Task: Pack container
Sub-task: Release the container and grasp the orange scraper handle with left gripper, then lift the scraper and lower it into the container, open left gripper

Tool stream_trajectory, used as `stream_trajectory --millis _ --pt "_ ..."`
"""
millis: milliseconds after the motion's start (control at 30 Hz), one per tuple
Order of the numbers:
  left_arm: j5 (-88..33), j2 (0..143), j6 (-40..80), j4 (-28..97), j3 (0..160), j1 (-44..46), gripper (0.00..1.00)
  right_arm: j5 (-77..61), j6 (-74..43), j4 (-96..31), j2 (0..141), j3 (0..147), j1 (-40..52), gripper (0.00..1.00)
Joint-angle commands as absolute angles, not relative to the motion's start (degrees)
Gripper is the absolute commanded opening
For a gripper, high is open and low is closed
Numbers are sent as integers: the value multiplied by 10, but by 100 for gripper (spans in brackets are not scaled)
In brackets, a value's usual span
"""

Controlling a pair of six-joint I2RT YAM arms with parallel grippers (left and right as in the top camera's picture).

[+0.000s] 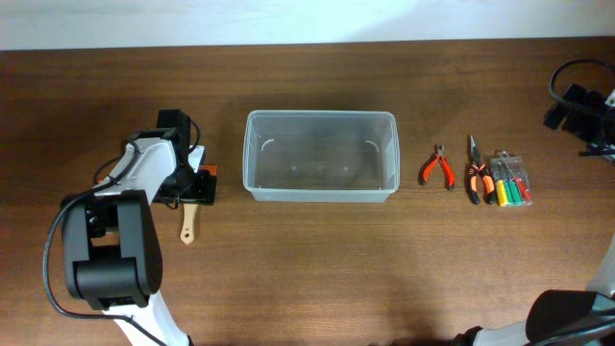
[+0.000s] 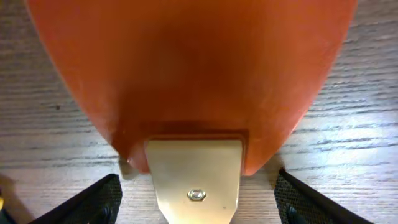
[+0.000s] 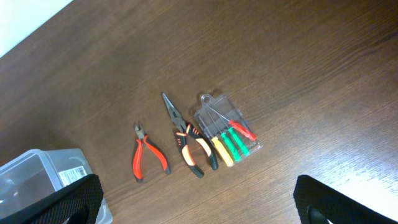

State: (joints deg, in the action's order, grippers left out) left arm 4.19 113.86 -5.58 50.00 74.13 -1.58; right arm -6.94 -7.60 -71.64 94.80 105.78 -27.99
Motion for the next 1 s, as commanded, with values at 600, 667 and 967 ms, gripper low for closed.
stream_trajectory --millis 600,667,967 --pt "30 1174 -63 517 749 -17 15 -70 -80 -716 949 1060 -281 99" --pt "51 1174 -63 539 771 -17 12 -70 -80 -716 949 1060 -281 99" --pt "52 1174 -105 734 1114 0 6 -70 -80 -716 949 1060 -281 98"
